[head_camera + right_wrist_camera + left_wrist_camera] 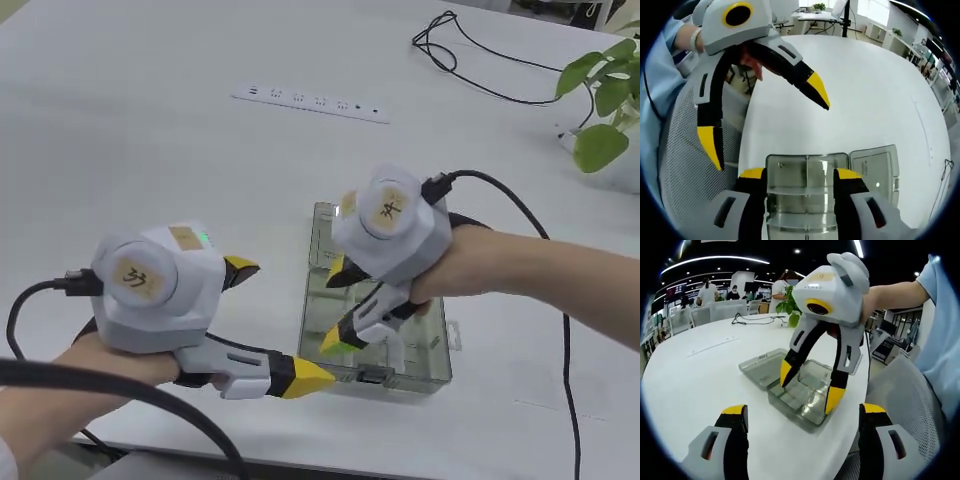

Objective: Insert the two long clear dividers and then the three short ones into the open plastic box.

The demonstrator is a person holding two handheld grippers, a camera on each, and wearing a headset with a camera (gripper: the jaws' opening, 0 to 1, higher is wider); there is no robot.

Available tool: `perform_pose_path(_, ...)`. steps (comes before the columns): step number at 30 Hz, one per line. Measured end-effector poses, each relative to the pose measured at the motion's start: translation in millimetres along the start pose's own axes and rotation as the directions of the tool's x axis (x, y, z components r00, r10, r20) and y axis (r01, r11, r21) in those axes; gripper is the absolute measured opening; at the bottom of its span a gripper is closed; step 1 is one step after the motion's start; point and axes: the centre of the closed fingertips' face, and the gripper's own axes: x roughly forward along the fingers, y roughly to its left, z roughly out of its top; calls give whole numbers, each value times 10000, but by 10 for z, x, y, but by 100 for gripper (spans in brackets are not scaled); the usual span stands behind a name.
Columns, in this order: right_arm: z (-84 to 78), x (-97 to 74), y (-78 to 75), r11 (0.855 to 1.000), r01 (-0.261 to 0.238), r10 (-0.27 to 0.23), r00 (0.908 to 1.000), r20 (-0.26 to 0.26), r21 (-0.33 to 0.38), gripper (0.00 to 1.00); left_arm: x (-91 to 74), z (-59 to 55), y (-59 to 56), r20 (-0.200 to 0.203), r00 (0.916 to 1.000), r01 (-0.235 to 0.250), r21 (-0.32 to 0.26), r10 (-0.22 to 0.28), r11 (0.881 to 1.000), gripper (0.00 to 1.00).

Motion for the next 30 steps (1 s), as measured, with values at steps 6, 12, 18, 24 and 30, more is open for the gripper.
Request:
perform_pose_path(6, -38, -41, -4, 9995, 298, -295, 9992, 252, -109, 84, 6, 18, -10, 1, 10000, 46, 52, -46, 10000, 94)
perform_pose_path(12, -34, -88, -19, 9985, 529, -538, 9959, 726, 138, 100, 19, 41, -14, 28, 10000, 38, 68, -38, 10000, 95)
perform_pose_path(18, -65, -163, -10, 9973, 589, -631, 9927, 1027, 442, 100, 34, 64, -22, -8, 10000, 63, 150, -62, 9999, 95)
perform_pose_path(24, -278, -319, -66, 9901, 902, -1021, 9885, 1115, 1072, 100, 49, 74, -21, -36, 10000, 60, 180, -59, 9998, 95)
perform_pose_path(30, -590, -518, -119, 9769, 1324, -1508, 9833, 1022, 1681, 100, 51, 77, -5, -35, 10000, 25, 156, -24, 9999, 95)
